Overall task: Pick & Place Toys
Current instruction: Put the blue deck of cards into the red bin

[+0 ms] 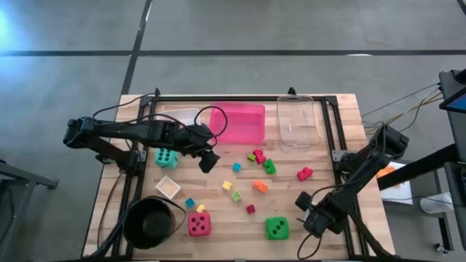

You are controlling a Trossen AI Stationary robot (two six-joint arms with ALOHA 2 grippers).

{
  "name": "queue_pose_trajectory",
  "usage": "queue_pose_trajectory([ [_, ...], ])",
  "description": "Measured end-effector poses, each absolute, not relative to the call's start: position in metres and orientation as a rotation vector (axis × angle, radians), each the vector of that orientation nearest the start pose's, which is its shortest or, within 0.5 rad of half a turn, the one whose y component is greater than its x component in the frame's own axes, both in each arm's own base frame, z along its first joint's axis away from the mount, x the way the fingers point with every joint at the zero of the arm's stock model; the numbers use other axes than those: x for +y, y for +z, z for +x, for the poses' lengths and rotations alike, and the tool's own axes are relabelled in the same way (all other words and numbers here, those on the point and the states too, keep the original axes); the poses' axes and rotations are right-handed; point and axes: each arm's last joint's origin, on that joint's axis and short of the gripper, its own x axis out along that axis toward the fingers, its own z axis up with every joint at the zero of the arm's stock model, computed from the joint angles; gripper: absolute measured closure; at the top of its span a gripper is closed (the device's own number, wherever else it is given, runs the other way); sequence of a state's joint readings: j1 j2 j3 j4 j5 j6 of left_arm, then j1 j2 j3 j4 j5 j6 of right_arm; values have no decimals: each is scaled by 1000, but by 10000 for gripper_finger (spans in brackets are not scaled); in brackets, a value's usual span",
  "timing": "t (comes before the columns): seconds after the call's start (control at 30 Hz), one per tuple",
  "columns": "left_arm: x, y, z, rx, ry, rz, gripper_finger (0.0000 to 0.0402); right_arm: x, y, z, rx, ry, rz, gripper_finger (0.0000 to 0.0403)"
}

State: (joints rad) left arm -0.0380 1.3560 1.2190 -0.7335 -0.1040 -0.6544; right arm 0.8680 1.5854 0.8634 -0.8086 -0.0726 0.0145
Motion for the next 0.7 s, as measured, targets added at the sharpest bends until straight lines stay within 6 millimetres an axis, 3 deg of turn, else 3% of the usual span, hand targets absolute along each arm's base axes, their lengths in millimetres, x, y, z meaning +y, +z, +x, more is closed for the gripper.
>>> queue_pose_trajectory([
  [0.37, -8, 314, 277, 814, 342, -550, 124, 194, 148, 161, 1472, 743, -623, 55],
  [0.7, -8, 313, 277, 815, 341, -547, 124, 195, 166, 158, 1443, 731, -574, 55],
])
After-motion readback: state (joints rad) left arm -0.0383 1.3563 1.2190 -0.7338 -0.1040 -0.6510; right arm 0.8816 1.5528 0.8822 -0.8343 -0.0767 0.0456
